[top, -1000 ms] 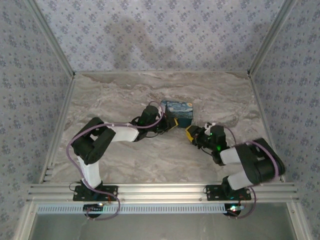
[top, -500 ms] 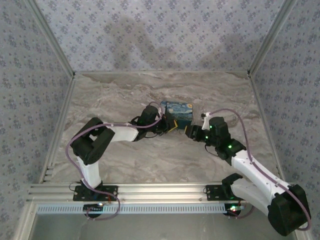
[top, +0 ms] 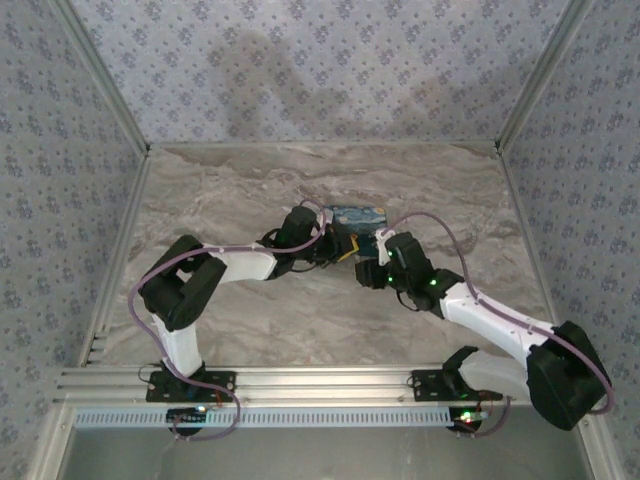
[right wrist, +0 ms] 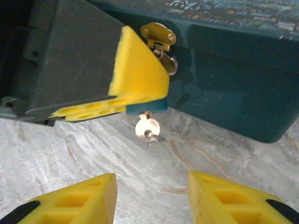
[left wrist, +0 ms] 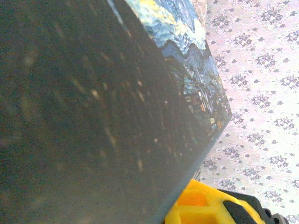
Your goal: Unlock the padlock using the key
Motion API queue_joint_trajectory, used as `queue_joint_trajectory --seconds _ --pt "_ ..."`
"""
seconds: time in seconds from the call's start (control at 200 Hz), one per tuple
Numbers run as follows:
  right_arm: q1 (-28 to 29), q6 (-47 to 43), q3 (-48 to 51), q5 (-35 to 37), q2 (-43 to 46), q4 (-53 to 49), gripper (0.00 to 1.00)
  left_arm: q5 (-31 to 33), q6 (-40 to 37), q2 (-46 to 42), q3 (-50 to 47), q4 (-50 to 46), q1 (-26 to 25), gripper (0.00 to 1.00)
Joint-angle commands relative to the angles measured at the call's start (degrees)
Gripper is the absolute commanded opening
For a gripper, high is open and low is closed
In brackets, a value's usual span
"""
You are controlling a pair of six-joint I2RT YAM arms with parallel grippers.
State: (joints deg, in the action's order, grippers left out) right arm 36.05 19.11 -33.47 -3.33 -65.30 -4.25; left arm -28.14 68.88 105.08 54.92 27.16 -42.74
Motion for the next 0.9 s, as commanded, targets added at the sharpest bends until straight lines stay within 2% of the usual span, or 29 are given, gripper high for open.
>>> queue_joint_trajectory --seconds 0.0,0.48,0.765,0.8,0.894 --pt "0.5 -3.4 -3.3 3.0 -2.1 2.1 0.46 -2.1 0.4 -2.7 2.3 1.2 0.3 0.00" --pt "0.4 -6.5 -8.1 2.6 -10.1 2.2 0.45 -3.1 1.0 -2.4 3.0 2.0 0.5 0.00" --pt "0.5 -8.0 -10.0 2.5 -12.7 1.8 0.40 -3.9 1.2 -2.4 3.0 2.3 0.7 0.00" --pt "0.4 -8.2 -10.3 2.5 -13.0 1.6 0.36 -3.9 1.3 -2.5 2.9 2.4 0.7 0.00" --pt "0.4 -8.5 -10.6 1.9 -13.3 1.5 0.15 -3.9 1.2 -2.6 2.8 2.6 0.7 0.00"
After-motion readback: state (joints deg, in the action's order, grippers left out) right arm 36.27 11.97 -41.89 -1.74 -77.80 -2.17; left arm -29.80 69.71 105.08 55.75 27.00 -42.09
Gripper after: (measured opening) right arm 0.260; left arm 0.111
